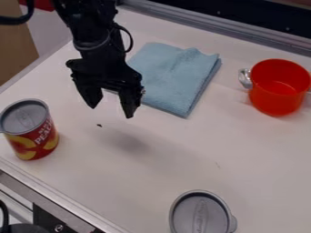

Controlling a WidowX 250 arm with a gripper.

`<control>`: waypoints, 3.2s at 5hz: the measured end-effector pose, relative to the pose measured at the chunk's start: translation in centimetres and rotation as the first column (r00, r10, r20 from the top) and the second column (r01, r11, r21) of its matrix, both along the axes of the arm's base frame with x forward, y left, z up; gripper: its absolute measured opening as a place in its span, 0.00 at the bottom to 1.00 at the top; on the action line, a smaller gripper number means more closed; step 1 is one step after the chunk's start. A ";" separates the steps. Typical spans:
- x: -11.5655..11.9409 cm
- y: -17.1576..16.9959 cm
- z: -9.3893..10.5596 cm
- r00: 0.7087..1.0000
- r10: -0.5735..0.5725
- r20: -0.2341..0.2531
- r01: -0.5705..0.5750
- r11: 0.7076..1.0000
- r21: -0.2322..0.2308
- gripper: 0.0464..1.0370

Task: Moved the napkin into the bottom side of the table

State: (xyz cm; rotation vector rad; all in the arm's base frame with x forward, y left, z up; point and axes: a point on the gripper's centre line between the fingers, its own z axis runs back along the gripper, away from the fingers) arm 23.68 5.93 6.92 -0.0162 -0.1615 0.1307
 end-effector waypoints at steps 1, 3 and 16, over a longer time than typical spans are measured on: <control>-0.4 -0.2 -0.6 1.000 0.003 -0.028 -0.003 1.000 -0.013 0.96; 3.8 -0.3 -0.2 0.995 0.051 -0.085 -0.067 0.977 -0.200 0.96; 7.8 -2.6 -5.5 0.982 0.168 -0.090 -0.176 0.980 -0.094 0.01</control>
